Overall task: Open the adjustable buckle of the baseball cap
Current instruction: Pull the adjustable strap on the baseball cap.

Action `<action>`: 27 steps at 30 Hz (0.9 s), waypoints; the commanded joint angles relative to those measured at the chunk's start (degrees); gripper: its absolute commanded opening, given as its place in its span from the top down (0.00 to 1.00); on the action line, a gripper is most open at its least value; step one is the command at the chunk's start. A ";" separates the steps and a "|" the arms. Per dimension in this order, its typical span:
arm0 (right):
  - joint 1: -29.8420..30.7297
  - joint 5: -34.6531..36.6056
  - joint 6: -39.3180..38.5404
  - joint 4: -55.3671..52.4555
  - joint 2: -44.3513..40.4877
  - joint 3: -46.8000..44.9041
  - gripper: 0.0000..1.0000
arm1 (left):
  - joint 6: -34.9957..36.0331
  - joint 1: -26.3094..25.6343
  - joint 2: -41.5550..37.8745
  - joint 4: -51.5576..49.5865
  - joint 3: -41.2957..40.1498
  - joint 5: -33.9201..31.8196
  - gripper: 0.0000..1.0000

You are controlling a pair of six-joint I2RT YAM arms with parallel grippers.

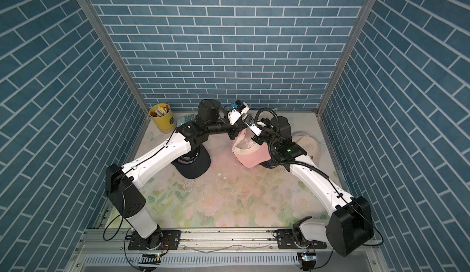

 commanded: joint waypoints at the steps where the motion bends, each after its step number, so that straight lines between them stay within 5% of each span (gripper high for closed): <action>1: 0.80 5.67 -0.90 6.91 -1.17 -0.22 0.97 | 1.86 -0.29 0.99 -4.04 1.12 -0.71 1.00; 11: 0.80 10.19 23.82 15.02 0.32 0.36 1.00 | -3.42 -1.94 -0.99 4.35 -4.94 -8.87 1.00; 27: 0.52 13.27 41.60 20.12 3.99 0.29 1.00 | -8.61 -4.86 0.46 7.60 -5.97 -18.88 0.93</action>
